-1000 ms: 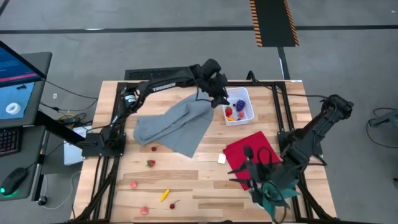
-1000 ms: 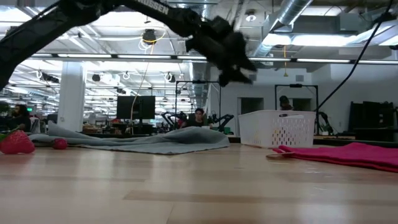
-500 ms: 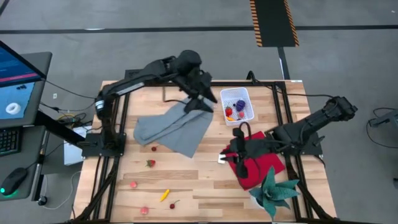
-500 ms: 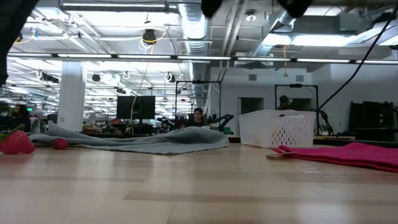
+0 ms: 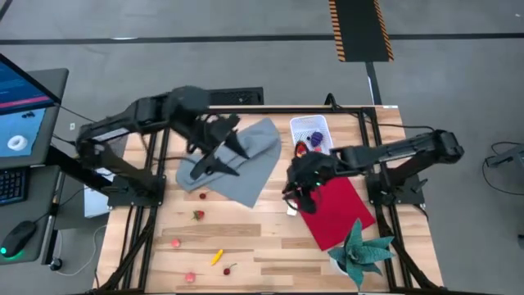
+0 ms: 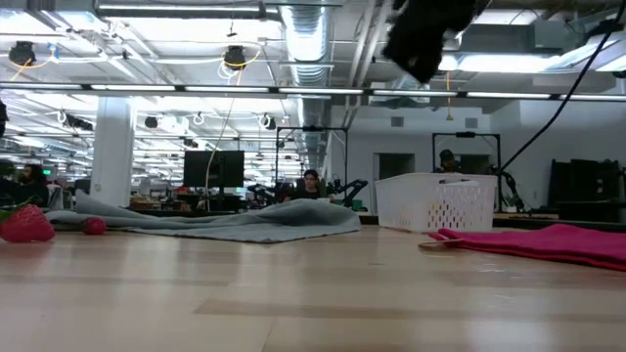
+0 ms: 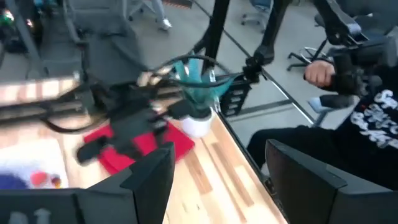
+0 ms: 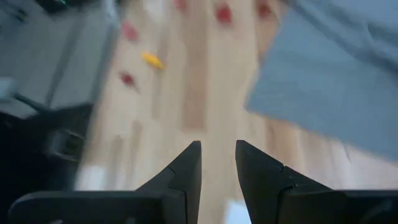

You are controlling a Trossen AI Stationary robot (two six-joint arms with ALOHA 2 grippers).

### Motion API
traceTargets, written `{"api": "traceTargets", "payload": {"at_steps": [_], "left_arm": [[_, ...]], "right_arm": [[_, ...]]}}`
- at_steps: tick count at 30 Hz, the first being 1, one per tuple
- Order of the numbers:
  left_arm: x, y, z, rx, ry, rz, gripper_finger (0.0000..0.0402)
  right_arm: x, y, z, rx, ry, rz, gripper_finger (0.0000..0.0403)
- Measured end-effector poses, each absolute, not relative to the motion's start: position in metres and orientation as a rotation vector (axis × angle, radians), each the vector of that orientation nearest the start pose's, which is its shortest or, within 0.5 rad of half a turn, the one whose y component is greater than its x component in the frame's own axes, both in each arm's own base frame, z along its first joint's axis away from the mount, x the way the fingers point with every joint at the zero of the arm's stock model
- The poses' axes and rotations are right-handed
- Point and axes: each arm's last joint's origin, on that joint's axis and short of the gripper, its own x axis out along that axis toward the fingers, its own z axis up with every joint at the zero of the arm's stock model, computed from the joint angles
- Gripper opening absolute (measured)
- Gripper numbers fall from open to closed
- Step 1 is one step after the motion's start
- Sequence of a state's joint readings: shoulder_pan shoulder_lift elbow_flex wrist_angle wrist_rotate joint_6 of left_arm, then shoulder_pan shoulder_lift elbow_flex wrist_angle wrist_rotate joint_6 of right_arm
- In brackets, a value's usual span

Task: Pick and placing Produce into tupperware
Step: Put the yellow corn into the white bin

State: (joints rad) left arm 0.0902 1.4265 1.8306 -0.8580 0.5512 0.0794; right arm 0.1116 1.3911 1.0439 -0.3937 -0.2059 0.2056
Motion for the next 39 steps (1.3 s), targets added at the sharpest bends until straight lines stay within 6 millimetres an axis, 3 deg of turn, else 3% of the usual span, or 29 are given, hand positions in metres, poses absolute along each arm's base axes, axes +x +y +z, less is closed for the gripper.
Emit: {"api": "traceTargets", "payload": {"at_steps": [5, 14, 20, 26, 34, 39], "left_arm": [[0.234, -0.018, 0.449, -0.098, 0.343, -0.515, 0.0241], [0.170, -0.040, 0.389, -0.117, 0.105, -0.426, 0.0241], [0.157, -0.054, 0.342, -0.150, -0.016, -0.498, 0.0241], [0.152, -0.072, 0.312, -0.140, -0.061, -0.582, 0.0241], [0.146, -0.094, 0.292, -0.082, -0.059, -0.530, 0.0241], [0.134, -0.109, 0.293, -0.019, -0.079, -0.550, 0.0241]], "right_arm": [[0.310, 0.025, 0.249, 0.253, 0.812, 0.184, 0.0123], [0.341, 0.033, 0.207, 0.239, 0.831, 0.223, 0.0123], [0.367, 0.052, 0.186, 0.295, 0.700, 0.317, 0.0123], [0.391, 0.080, 0.182, 0.273, 0.662, 0.428, 0.0123], [0.424, 0.133, 0.193, 0.034, 0.666, 0.551, 0.0123], [0.439, 0.138, 0.190, -0.116, 0.763, 0.586, 0.0123]]}}
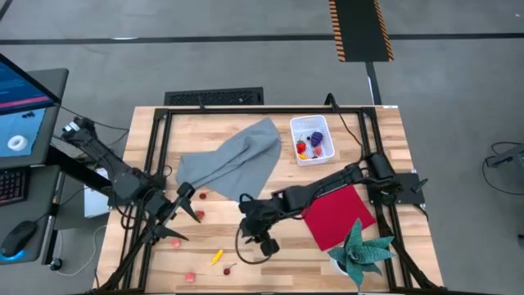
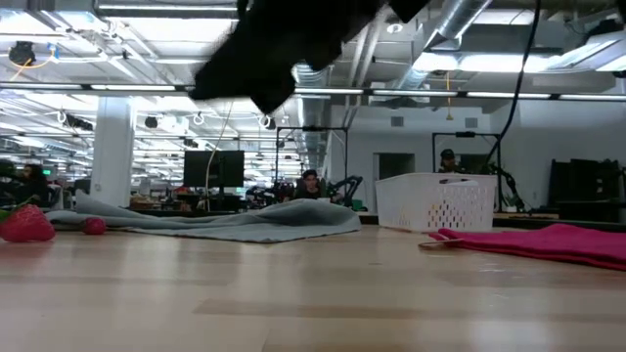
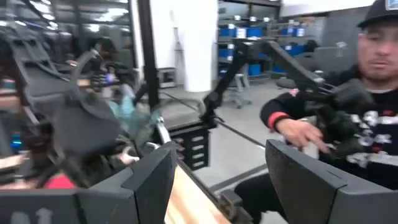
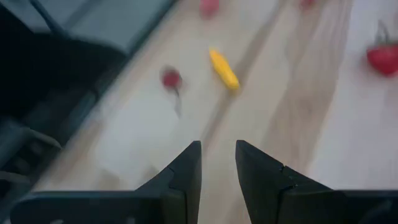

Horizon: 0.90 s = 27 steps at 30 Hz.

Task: Pick and placing Produce into tupperware
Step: Put the yellow corn into the white bin

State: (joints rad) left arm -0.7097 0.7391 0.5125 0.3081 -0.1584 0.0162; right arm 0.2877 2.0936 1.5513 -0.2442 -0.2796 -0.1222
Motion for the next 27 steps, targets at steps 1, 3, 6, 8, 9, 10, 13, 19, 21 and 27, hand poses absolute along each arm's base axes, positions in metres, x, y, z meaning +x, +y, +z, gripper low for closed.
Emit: {"api": "traceTargets", "payload": {"at_steps": [1, 3, 6, 8, 9, 10, 13, 19, 21, 27], "left_arm": [[0.132, -0.111, 0.293, -0.011, -0.084, -0.539, 0.0241], [0.129, -0.113, 0.293, 0.008, -0.092, -0.531, 0.0241], [0.128, -0.114, 0.292, 0.032, -0.083, -0.509, 0.0241], [0.129, -0.114, 0.290, 0.041, -0.068, -0.506, 0.0241], [0.129, -0.114, 0.290, 0.043, -0.062, -0.516, 0.0241], [0.128, -0.114, 0.289, 0.042, -0.054, -0.527, 0.0241], [0.127, -0.115, 0.288, 0.030, -0.039, -0.549, 0.0241], [0.128, -0.113, 0.282, 0.027, 0.029, -0.438, 0.0241], [0.129, -0.112, 0.282, 0.005, 0.034, -0.429, 0.0241], [0.126, -0.112, 0.284, -0.010, 0.020, -0.487, 0.0241]], "right_arm": [[0.441, 0.137, 0.187, -0.134, 0.787, 0.587, 0.0123], [0.449, 0.133, 0.182, -0.168, 0.795, 0.574, 0.0123], [0.453, 0.127, 0.170, -0.207, 0.852, 0.558, 0.0123], [0.459, 0.123, 0.166, -0.231, 0.848, 0.515, 0.0123], [0.462, 0.122, 0.165, -0.243, 0.851, 0.486, 0.0123], [0.465, 0.121, 0.164, -0.246, 0.854, 0.454, 0.0123], [0.472, 0.124, 0.164, -0.236, 0.868, 0.401, 0.0130], [0.481, 0.152, 0.168, -0.267, 0.836, 0.403, 0.0171], [0.482, 0.160, 0.171, -0.340, 0.831, 0.397, 0.0193], [0.488, 0.159, 0.182, -0.376, 0.762, 0.370, 0.0247]]}}
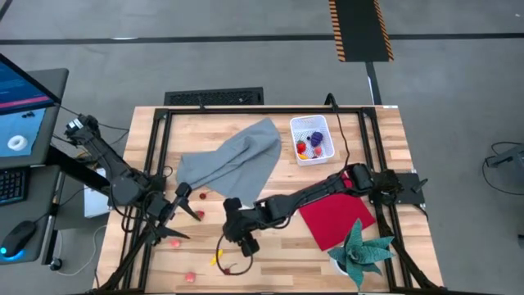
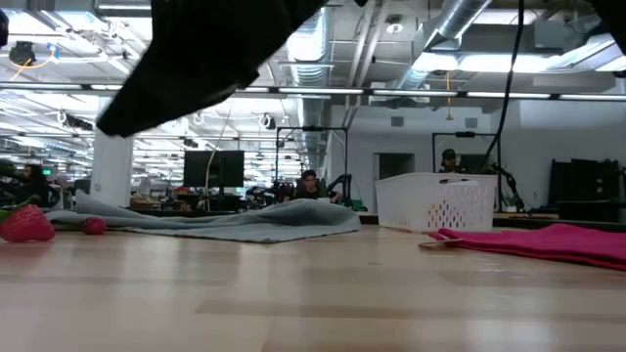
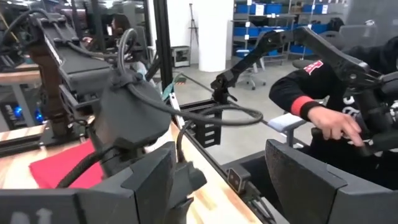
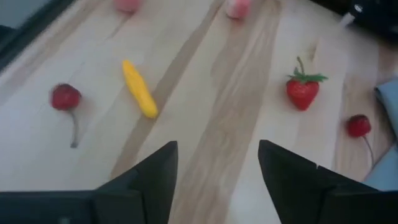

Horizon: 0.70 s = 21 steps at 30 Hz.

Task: Pick and placing Produce into tupperware
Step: Put the yellow corn into the white bin

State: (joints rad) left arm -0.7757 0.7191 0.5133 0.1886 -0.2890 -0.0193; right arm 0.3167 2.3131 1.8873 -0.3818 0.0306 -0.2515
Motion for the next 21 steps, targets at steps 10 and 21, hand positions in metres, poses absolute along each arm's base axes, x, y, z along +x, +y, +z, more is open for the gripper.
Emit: {"api": "traceTargets", "payload": {"at_steps": [10, 21], "left_arm": [[0.126, -0.111, 0.285, -0.004, 0.019, -0.475, 0.0241], [0.126, -0.110, 0.285, -0.055, 0.022, -0.434, 0.0241]], "right_arm": [[0.476, 0.181, 0.178, -0.358, 0.816, 0.397, 0.0254], [0.436, 0.190, 0.195, -0.300, 1.106, 0.395, 0.0254]]}}
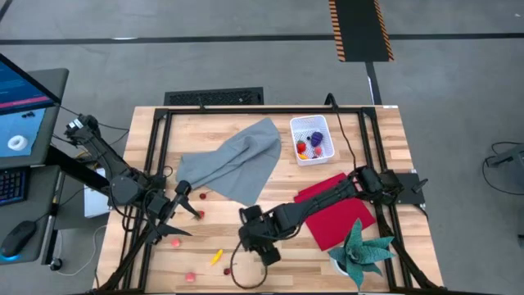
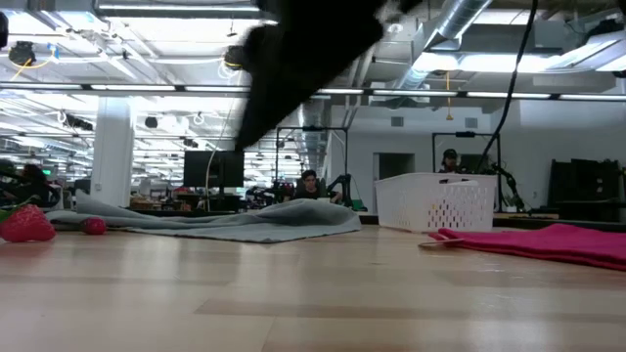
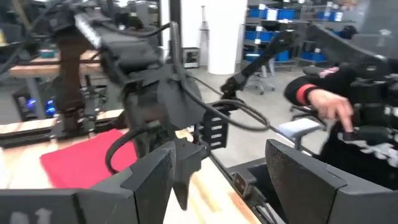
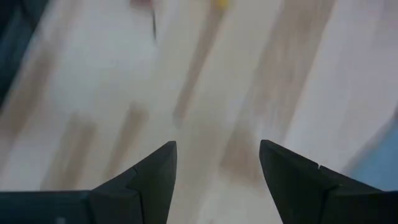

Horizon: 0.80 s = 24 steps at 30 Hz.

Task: Pick and placing Produce into tupperware
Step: Put the yellow corn into the white bin

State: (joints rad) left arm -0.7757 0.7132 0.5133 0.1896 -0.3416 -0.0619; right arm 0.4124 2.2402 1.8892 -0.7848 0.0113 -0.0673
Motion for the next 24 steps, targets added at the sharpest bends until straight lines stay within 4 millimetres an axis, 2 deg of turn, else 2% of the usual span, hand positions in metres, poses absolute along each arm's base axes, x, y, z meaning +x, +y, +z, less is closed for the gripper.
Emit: {"api": "traceTargets", "payload": {"at_steps": [5, 8, 11, 15, 19, 21, 24], "left_arm": [[0.129, -0.106, 0.281, -0.086, 0.060, -0.245, 0.0241], [0.130, -0.103, 0.276, -0.099, 0.089, -0.125, 0.0241], [0.133, -0.106, 0.273, -0.095, 0.109, -0.126, 0.0241], [0.138, -0.111, 0.268, -0.100, 0.126, -0.120, 0.0241], [0.146, -0.115, 0.259, -0.089, 0.164, -0.082, 0.0241], [0.150, -0.117, 0.256, -0.094, 0.178, -0.065, 0.0241], [0.156, -0.118, 0.251, -0.088, 0.197, -0.045, 0.0241]], "right_arm": [[0.411, 0.202, 0.210, -0.299, 1.204, 0.414, 0.0254], [0.405, 0.202, 0.235, -0.279, 1.137, 0.440, 0.0254], [0.396, 0.194, 0.264, -0.221, 1.095, 0.457, 0.0254], [0.376, 0.181, 0.312, -0.189, 0.967, 0.473, 0.0254], [0.349, 0.157, 0.359, -0.160, 0.783, 0.486, 0.0254], [0.331, 0.141, 0.373, -0.135, 0.735, 0.468, 0.0254], [0.301, 0.121, 0.384, -0.082, 0.672, 0.427, 0.0254]]}}
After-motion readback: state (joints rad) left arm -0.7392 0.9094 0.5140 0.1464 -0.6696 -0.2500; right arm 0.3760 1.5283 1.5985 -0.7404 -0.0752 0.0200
